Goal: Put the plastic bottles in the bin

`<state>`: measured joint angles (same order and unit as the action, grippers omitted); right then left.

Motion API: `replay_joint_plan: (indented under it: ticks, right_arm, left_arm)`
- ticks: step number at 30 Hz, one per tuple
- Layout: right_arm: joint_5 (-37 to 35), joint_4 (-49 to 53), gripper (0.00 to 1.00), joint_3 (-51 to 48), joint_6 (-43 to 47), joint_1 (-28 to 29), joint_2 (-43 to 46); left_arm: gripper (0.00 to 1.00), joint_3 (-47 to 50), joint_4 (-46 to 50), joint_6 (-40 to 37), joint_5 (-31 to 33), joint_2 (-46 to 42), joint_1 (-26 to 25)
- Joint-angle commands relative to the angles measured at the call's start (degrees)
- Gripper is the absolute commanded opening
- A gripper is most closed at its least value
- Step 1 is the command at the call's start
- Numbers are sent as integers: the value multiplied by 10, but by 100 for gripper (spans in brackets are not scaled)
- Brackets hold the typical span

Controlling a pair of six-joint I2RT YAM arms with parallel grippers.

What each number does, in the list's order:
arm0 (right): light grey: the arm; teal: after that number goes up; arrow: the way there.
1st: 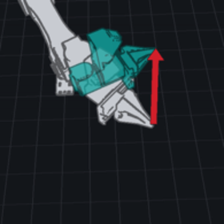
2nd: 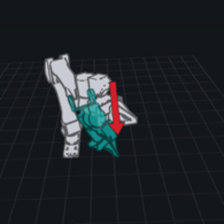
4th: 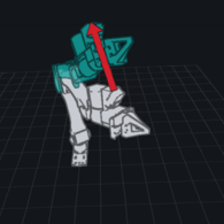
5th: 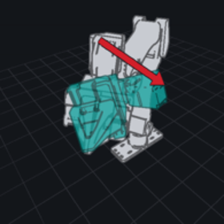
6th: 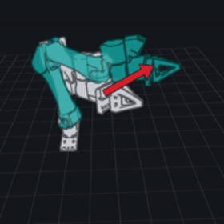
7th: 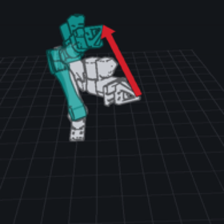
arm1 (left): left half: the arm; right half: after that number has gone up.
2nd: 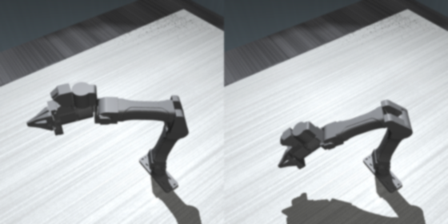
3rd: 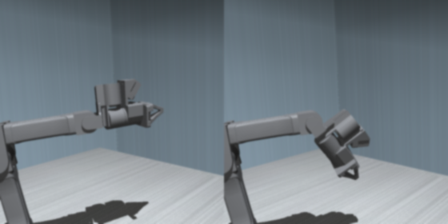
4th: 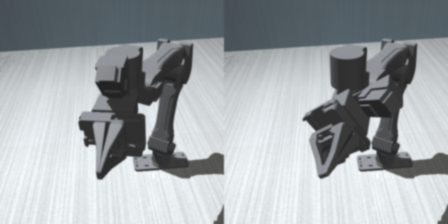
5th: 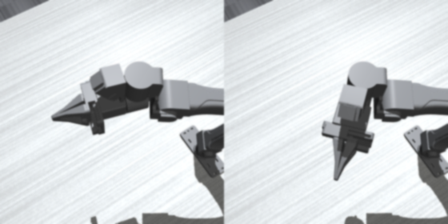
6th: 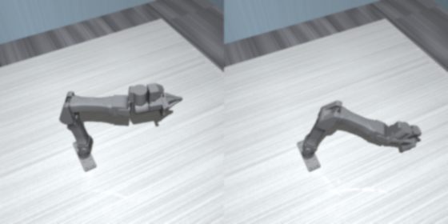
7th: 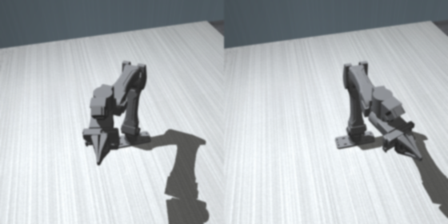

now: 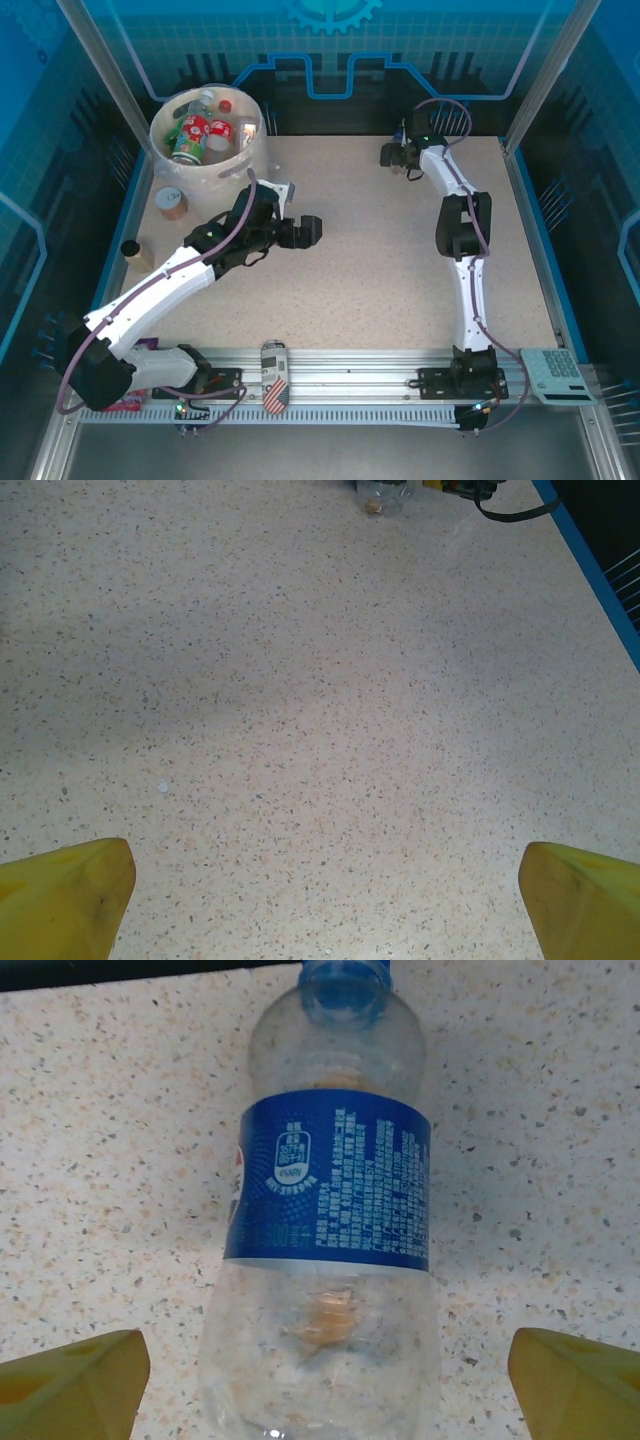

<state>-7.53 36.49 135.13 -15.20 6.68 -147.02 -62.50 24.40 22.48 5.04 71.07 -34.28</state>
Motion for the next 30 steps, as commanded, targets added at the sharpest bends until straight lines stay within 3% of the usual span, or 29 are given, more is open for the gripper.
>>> replay_joint_plan:
  ticks: [1,14,19,24,30]
  right_arm:
    - [29,51,90,47,-24,-12,-32]
    - [64,5,73,15,-58,-19,-28]
    - [48,-76,61,-98,-53,-20,46]
    - [54,-126,58,-208,-44,-26,142]
    - [121,-236,56,-440,-37,-28,318]
  left_arm:
    - [99,6,-13,8,-10,-17,4]
    - [99,2,-11,10,-10,-19,4]
    - [99,-2,-12,12,-13,-16,4]
    - [99,-14,-15,13,-24,-2,4]
    - [99,-31,-42,31,-54,25,5]
